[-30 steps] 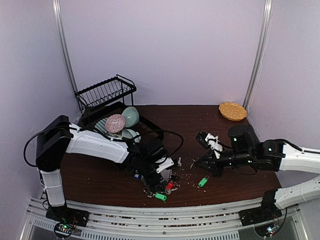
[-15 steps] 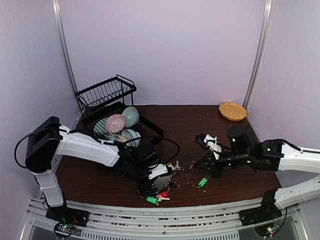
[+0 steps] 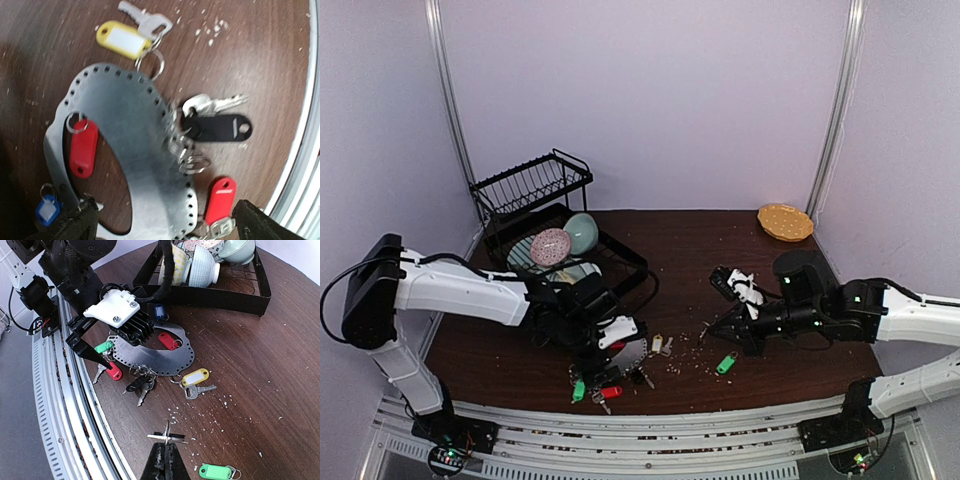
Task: Put the keys on the keyring
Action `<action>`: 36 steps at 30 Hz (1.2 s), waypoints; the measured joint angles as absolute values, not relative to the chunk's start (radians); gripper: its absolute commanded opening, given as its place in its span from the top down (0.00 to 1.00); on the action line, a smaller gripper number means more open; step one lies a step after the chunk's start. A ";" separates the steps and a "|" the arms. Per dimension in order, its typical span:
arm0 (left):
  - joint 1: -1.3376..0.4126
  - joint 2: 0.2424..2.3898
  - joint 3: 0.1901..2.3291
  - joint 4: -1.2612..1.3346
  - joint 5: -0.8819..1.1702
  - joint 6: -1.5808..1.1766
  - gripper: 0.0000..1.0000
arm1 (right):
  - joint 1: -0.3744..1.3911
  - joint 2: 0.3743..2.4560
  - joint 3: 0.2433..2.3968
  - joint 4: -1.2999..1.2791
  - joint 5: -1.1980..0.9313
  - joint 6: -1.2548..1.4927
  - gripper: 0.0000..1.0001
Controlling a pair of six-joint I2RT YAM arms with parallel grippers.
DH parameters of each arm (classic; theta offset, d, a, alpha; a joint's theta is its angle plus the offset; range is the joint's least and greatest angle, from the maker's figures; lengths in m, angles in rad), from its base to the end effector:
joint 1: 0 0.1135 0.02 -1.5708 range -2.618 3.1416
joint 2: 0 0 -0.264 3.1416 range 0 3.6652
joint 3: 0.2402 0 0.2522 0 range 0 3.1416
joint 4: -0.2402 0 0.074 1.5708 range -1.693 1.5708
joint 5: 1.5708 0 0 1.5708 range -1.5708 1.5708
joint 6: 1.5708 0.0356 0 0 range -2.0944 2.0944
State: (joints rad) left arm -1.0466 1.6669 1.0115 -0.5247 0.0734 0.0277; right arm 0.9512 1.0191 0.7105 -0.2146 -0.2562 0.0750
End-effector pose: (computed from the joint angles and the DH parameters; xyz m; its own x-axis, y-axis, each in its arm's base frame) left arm 0.1568 -0.2764 0.1733 -0.4383 0.8133 -0.3826 0.8899 0.4526 -0.0572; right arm 0.1246 0.1902 0.2669 -0.3579 -0.3769 -0.8543 -0.8907 0.4125 0.1912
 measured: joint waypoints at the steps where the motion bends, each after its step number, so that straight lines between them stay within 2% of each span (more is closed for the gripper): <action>1: -1.050 1.674 1.017 -0.512 0.080 0.023 0.02 | 0.951 1.019 0.710 -0.215 -0.256 0.075 1.00; 4: -1.055 1.721 1.039 -0.497 0.087 -0.005 0.05 | 0.951 1.019 0.710 -0.215 -0.256 0.075 1.00; 8: -1.055 1.803 1.066 -0.504 0.061 -0.052 0.13 | 0.951 1.019 0.710 -0.215 -0.258 0.075 1.00; 19: -1.053 1.841 1.128 -0.589 0.041 -0.094 0.21 | 0.951 1.019 0.710 -0.215 -0.260 0.075 1.00; 24: -1.053 1.841 1.134 -0.623 0.040 -0.111 0.31 | 0.951 1.019 0.710 -0.215 -0.260 0.075 1.00; 27: -1.055 1.848 1.142 -0.632 0.037 -0.117 0.41 | 0.951 1.019 0.710 -0.215 -0.260 0.075 1.00; 36: -1.062 1.867 1.173 -0.660 0.010 -0.136 0.58 | 0.951 1.013 0.710 -0.215 -0.259 0.075 1.00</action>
State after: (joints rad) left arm -1.0622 1.8668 1.1732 -0.6601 0.0101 -0.1364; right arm 0.9512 1.0134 0.7105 -0.2146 -0.2592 0.0746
